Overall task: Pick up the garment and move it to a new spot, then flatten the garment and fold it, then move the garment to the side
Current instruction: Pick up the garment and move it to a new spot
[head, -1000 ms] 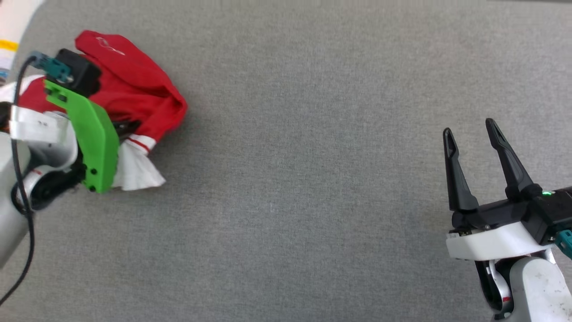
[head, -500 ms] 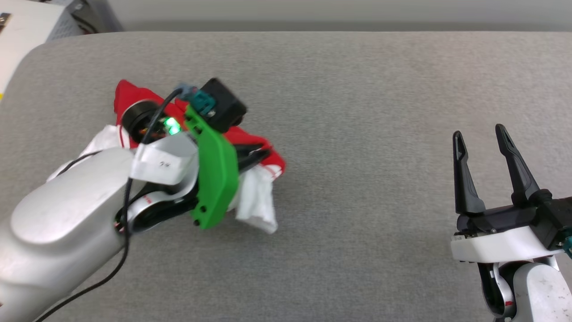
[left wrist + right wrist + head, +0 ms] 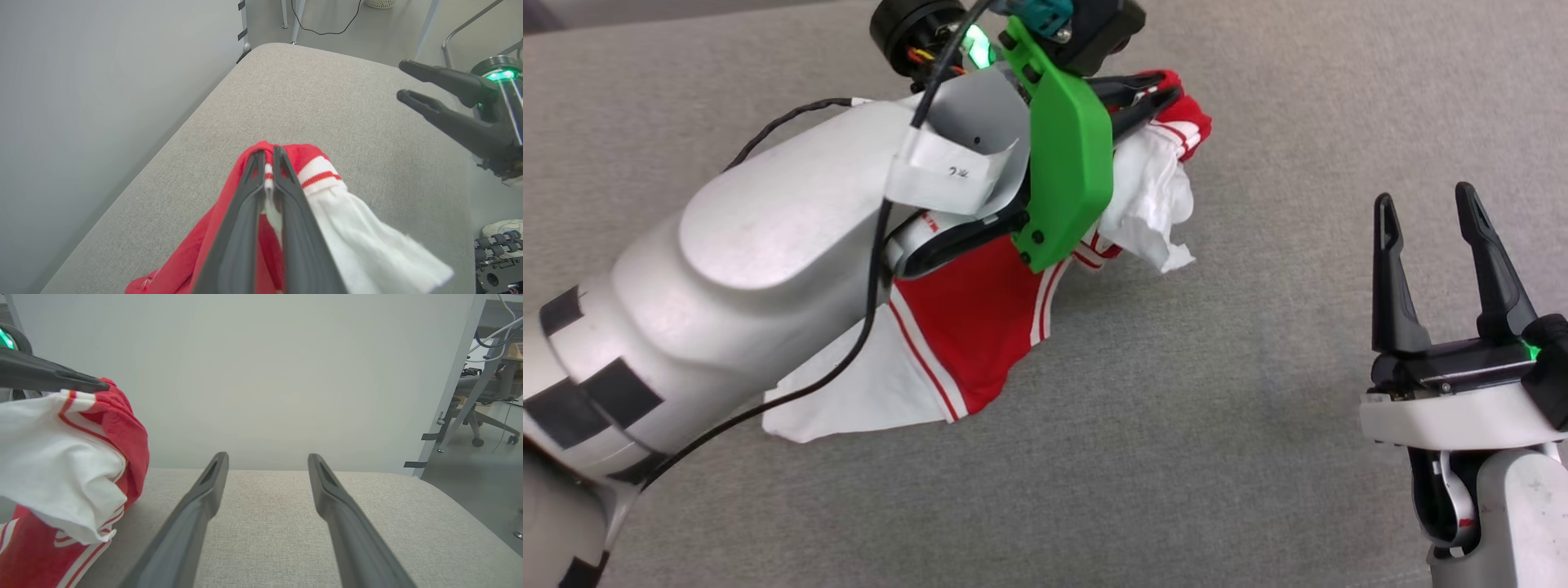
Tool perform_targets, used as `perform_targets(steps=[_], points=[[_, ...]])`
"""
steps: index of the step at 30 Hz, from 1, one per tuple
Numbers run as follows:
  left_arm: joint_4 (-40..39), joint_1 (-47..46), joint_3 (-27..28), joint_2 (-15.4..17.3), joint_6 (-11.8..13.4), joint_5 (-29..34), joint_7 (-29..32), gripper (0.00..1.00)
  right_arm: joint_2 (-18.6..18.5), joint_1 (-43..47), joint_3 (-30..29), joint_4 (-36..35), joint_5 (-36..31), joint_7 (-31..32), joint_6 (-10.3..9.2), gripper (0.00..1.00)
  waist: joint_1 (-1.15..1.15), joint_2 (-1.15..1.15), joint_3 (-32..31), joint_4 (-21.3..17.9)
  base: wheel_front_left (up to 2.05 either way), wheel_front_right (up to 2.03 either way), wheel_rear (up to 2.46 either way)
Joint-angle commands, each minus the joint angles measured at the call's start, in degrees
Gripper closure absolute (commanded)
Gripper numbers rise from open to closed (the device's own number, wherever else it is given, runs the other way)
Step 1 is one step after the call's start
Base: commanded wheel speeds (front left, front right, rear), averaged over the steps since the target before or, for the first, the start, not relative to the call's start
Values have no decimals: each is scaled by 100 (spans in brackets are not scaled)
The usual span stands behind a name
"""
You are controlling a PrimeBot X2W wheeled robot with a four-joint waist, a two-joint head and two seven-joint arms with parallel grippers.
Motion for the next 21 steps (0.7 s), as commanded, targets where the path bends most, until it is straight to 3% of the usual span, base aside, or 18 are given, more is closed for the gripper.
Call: perform_targets(steps=[1,10,16,19,20,21], points=[[207,-101,-100,-81,-15,67,-176,100,11,-141,5,-50,74,-52,-4,0,0,0,477,-400,0,0,0],[1712,509,-419,-733,-15,498,-837,100,12,-345,70,-74,156,-52,-4,0,0,0,834,-512,0,0,0],[1975,1153,-426,-1069,-15,906,-597,100,12,-416,75,-76,130,-52,-4,0,0,0,892,-506,0,0,0],[2056,1141,-426,-1133,-15,1004,-814,100,12,-409,59,-57,102,-52,-4,0,0,0,827,-453,0,0,0],[2120,1095,-426,-1168,-15,1028,-980,62,12,-392,53,-44,88,-52,-4,0,0,0,776,-422,0,0,0],[2174,1057,-426,-1204,-15,1070,-1138,0,12,-376,50,-32,77,-52,-4,0,0,0,720,-393,0,0,0]])
